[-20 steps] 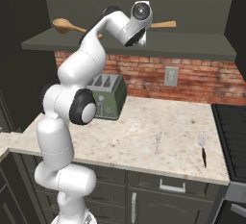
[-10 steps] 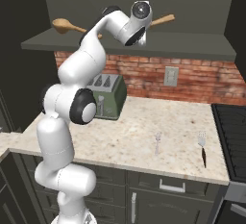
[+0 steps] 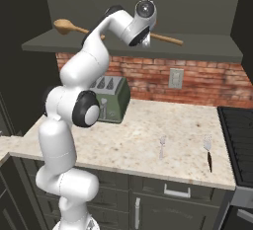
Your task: Organize the utensils by type. Pick up the wooden spoons from the counter and place them in the open cabinet. Then pick up the metallic utensils from the counter and place them in the open drawer.
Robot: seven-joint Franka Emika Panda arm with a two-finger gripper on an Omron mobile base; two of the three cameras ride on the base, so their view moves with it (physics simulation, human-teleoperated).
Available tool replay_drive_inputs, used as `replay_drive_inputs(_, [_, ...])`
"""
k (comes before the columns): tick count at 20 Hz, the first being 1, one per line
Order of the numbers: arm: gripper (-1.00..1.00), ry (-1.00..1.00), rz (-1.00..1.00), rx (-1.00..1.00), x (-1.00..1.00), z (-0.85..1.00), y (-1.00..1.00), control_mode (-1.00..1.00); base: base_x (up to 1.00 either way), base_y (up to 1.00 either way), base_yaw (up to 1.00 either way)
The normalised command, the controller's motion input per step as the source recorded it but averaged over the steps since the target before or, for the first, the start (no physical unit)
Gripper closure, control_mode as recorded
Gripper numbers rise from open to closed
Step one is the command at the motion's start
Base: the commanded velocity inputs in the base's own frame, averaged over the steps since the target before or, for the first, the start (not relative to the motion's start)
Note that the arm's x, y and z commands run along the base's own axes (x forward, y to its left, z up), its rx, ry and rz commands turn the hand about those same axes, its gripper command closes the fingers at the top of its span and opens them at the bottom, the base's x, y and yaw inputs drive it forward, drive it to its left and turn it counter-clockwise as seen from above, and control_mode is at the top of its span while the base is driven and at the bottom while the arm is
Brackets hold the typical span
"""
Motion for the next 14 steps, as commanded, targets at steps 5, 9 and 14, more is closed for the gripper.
replay_drive_inputs(5, [-1.00,0.03,0.04,0.01,-0.06,-0.23,0.00,-1.00,0.00,0.00,0.00])
replay_drive_inputs(9, [-1.00,0.00,0.06,0.00,-0.25,-0.22,0.00,-1.00,0.00,0.00,0.00])
replay_drive_inputs(14, [-1.00,-0.01,0.07,0.00,-0.39,-0.18,0.00,-1.00,0.00,0.00,0.00])
